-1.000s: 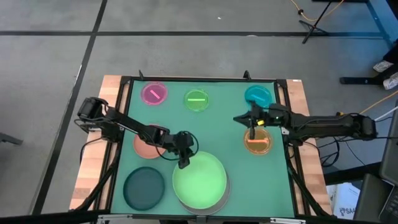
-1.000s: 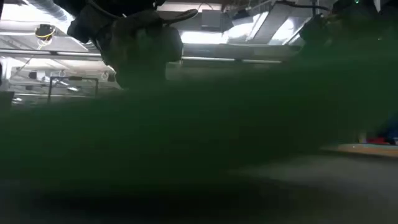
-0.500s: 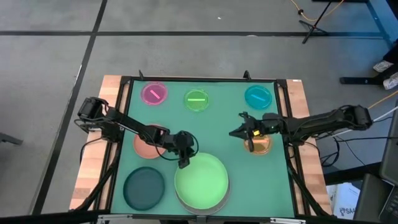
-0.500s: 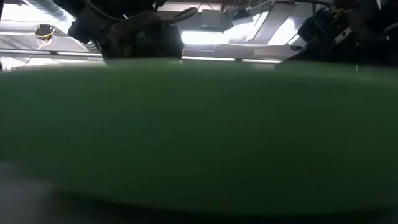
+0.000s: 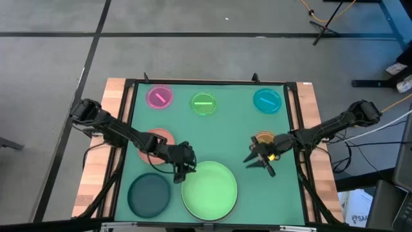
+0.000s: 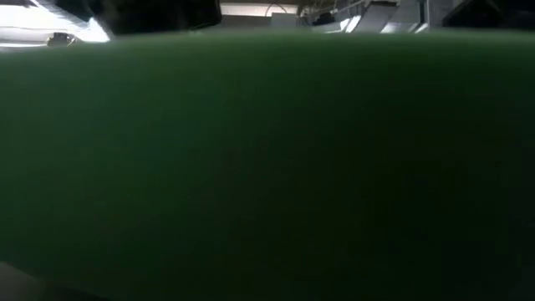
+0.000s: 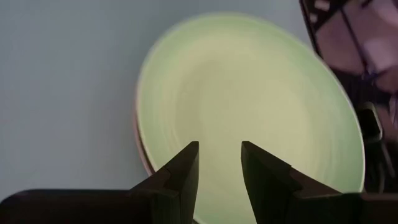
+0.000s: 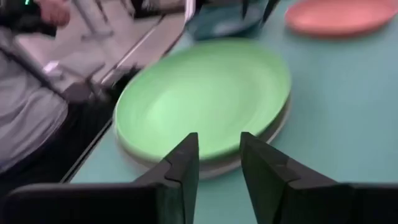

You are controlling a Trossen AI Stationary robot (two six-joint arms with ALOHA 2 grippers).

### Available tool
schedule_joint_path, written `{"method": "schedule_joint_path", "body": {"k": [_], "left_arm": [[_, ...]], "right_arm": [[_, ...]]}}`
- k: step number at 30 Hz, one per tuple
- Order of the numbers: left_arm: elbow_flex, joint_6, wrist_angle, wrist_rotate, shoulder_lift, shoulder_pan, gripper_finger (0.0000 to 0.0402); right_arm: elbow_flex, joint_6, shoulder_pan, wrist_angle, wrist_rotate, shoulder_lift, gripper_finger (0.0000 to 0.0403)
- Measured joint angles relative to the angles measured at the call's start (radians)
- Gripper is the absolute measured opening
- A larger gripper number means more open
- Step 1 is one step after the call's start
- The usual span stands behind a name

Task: Stack plastic plates
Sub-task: Move the stacked plates to the center of the table

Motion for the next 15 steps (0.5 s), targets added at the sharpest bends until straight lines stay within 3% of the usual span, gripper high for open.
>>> {"method": "schedule_joint_path", "body": {"k": [5, 15], "left_arm": [[0.0, -0.004, -0.043, 0.001, 0.009, -0.056, 0.0114], [0.0, -0.02, -0.036, -0.02, 0.007, -0.065, 0.0114]], "right_arm": [[0.001, 0.039, 0.143, -0.013, 0.163, 0.108, 0.0117], [0.04, 0.025, 0.327, 0.208, 0.252, 0.423, 0.0107]]}}
